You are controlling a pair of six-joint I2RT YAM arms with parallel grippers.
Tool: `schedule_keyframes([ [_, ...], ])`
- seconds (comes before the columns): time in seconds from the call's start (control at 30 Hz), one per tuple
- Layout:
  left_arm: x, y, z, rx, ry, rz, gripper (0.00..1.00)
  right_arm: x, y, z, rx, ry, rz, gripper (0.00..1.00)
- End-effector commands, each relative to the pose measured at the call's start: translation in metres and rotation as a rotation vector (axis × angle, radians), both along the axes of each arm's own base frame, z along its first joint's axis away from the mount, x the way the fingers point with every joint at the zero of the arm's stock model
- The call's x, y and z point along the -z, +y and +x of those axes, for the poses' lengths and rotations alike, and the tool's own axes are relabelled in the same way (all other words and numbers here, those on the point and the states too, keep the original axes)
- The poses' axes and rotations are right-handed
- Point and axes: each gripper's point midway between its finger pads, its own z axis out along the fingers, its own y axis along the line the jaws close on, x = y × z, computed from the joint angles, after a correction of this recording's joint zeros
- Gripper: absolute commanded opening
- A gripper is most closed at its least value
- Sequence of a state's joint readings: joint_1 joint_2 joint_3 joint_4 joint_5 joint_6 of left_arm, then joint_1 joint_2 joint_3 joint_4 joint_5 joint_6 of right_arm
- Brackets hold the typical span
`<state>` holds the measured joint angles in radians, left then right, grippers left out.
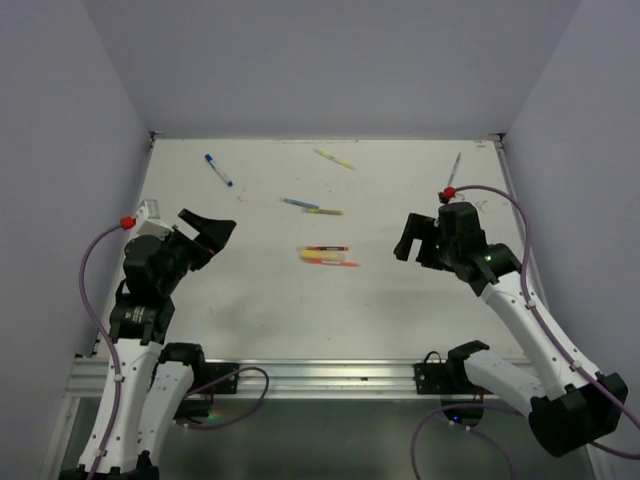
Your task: Open the pen caps
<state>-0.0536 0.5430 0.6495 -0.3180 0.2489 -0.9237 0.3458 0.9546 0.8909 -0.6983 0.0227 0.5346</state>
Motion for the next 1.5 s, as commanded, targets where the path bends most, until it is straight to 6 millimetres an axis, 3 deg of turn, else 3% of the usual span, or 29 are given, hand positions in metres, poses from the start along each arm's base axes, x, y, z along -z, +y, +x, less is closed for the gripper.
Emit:
schedule_keyframes([
  [0.0, 0.035, 0.037, -0.021, -0.165, 0.205, 0.14, 1.0, 0.0, -0.015, 0.01, 0.05, 0.014, -0.087, 0.99],
  [0.13, 0.033, 0.034, -0.021, -0.149, 0.204, 0.131, 1.0, 0.011, -0.023, 0.015, 0.025, 0.086, -0.189, 0.99],
  [0.17, 0.035, 0.025, -0.021, -0.102, 0.208, 0.119, 1.0, 0.007, -0.038, 0.019, 0.141, 0.071, -0.222, 0.99],
  [0.27, 0.037, 0.008, -0.015, 0.0, 0.199, 0.091, 0.99, -0.004, -0.055, 0.036, 0.259, 0.0, -0.202, 0.99],
  [0.33, 0.039, 0.002, -0.007, 0.034, 0.196, 0.092, 0.98, -0.022, -0.05, 0.059, 0.26, -0.076, -0.179, 0.99],
  [0.37, 0.038, 0.001, -0.005, 0.046, 0.189, 0.096, 0.97, -0.015, -0.048, 0.071, 0.247, -0.056, -0.206, 0.99],
  [0.4, 0.039, 0.0, -0.001, 0.06, 0.191, 0.117, 0.97, -0.029, -0.049, 0.091, 0.268, -0.082, -0.214, 0.99],
  [0.43, 0.038, -0.001, 0.002, 0.072, 0.18, 0.128, 0.96, -0.028, -0.053, 0.103, 0.286, -0.067, -0.229, 0.98],
  [0.47, 0.031, -0.005, 0.007, 0.104, 0.133, 0.133, 0.93, -0.005, -0.053, 0.119, 0.29, 0.006, -0.262, 0.98],
  [0.5, 0.031, -0.008, 0.01, 0.129, 0.117, 0.15, 0.92, -0.016, -0.052, 0.137, 0.307, -0.01, -0.251, 0.99],
  [0.53, 0.029, -0.01, 0.012, 0.141, 0.104, 0.15, 0.91, -0.012, -0.056, 0.149, 0.326, 0.003, -0.249, 0.99],
  [0.57, 0.025, -0.012, 0.015, 0.157, 0.081, 0.149, 0.9, 0.011, -0.057, 0.162, 0.334, 0.056, -0.271, 0.99],
  [0.6, 0.026, -0.013, 0.016, 0.166, 0.079, 0.154, 0.9, 0.001, -0.056, 0.181, 0.349, 0.015, -0.26, 0.99],
  [0.63, 0.022, -0.016, 0.018, 0.184, 0.054, 0.154, 0.88, 0.009, -0.061, 0.203, 0.382, 0.014, -0.281, 0.99],
  [0.67, 0.022, -0.018, 0.019, 0.192, 0.044, 0.152, 0.88, 0.008, -0.066, 0.204, 0.402, 0.012, -0.289, 0.99],
  [0.8, 0.031, -0.016, 0.026, 0.191, 0.047, 0.175, 0.86, 0.036, -0.073, 0.265, 0.435, 0.02, -0.269, 0.99],
  [0.87, 0.036, -0.017, 0.028, 0.199, 0.044, 0.178, 0.86, 0.043, -0.09, 0.282, 0.479, 0.019, -0.294, 0.99],
  [0.9, 0.04, -0.017, 0.03, 0.204, 0.053, 0.181, 0.86, 0.036, -0.094, 0.295, 0.497, -0.009, -0.285, 0.97],
  [0.93, 0.043, -0.017, 0.031, 0.206, 0.059, 0.184, 0.86, 0.053, -0.106, 0.301, 0.517, 0.019, -0.296, 0.95],
  [1.0, 0.051, -0.018, 0.033, 0.219, 0.076, 0.19, 0.85, 0.051, -0.115, 0.315, 0.543, -0.004, -0.301, 0.91],
  [1.03, 0.053, -0.019, 0.034, 0.223, 0.077, 0.19, 0.85, 0.067, -0.124, 0.319, 0.553, 0.021, -0.311, 0.91],
  [1.13, 0.054, -0.022, 0.04, 0.237, 0.068, 0.184, 0.84, 0.075, -0.139, 0.329, 0.577, 0.037, -0.304, 0.91],
  [1.17, 0.051, -0.023, 0.043, 0.245, 0.052, 0.182, 0.84, 0.087, -0.142, 0.331, 0.576, 0.056, -0.312, 0.91],
  [1.37, 0.056, -0.027, 0.05, 0.267, 0.05, 0.18, 0.83, 0.099, -0.16, 0.346, 0.573, 0.05, -0.349, 0.86],
  [1.47, 0.062, -0.028, 0.051, 0.276, 0.054, 0.175, 0.83, 0.105, -0.159, 0.352, 0.571, 0.05, -0.351, 0.85],
])
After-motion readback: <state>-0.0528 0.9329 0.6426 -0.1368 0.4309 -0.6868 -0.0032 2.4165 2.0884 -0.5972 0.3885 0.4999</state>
